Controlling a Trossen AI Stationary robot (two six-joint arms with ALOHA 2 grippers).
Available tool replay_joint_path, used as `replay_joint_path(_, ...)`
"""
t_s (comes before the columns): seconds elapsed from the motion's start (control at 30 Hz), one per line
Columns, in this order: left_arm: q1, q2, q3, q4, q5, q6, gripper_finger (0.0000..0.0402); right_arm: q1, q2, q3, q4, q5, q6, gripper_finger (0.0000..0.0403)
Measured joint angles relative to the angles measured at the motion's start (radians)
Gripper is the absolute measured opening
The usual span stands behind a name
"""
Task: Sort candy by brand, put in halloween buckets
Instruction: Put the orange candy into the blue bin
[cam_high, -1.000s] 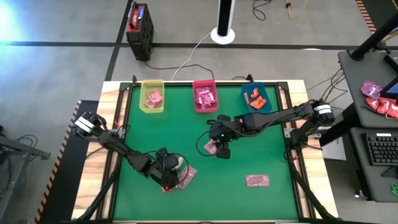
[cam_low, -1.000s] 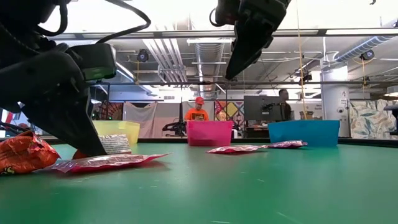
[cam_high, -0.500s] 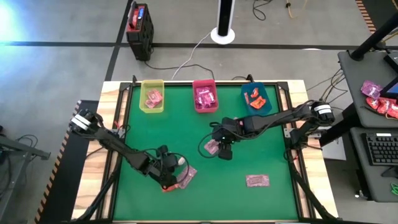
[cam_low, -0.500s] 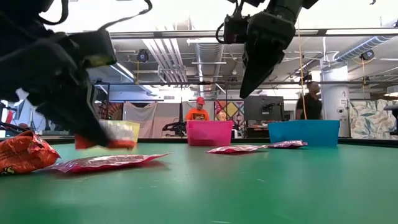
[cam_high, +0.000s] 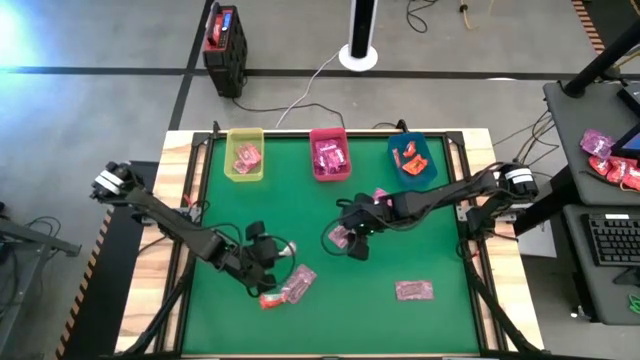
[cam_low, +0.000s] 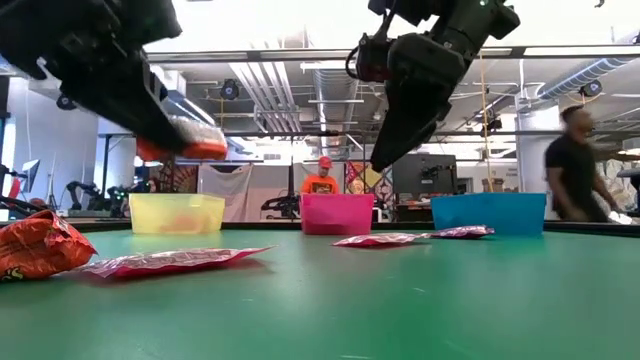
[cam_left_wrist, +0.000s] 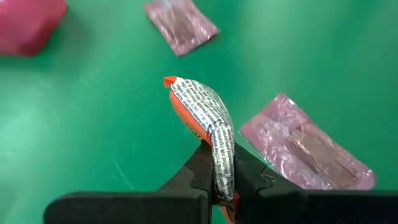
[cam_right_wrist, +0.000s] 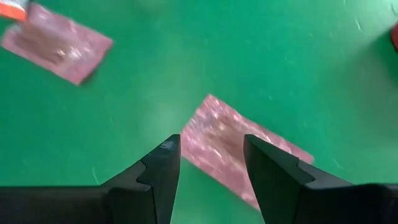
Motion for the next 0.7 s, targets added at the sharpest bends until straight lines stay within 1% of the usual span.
replay_joint_path(0.13,0.001,-0.044,0.000,0.001,-0.036,0.061,0.0006,0.010,0.000,-0.030,0.124,0.001,-0.027,0.0169)
replay_joint_path(0.43,0.037,-0.103,0.000,0.019,-0.048,0.222,0.0005,0.058,0.006,-0.102,0.567,0.000,-0.154,0.0169)
replay_joint_path(0.57,0.058,-0.100,0.000,0.105,-0.035,0.328,0.0005,0.061,0.035,-0.113,0.730,0.001,-0.171,0.0169)
replay_joint_path(0.7,0.066,-0.083,0.001,0.232,-0.024,0.500,0.0004,0.060,0.066,-0.101,0.792,0.002,-0.171,0.0169)
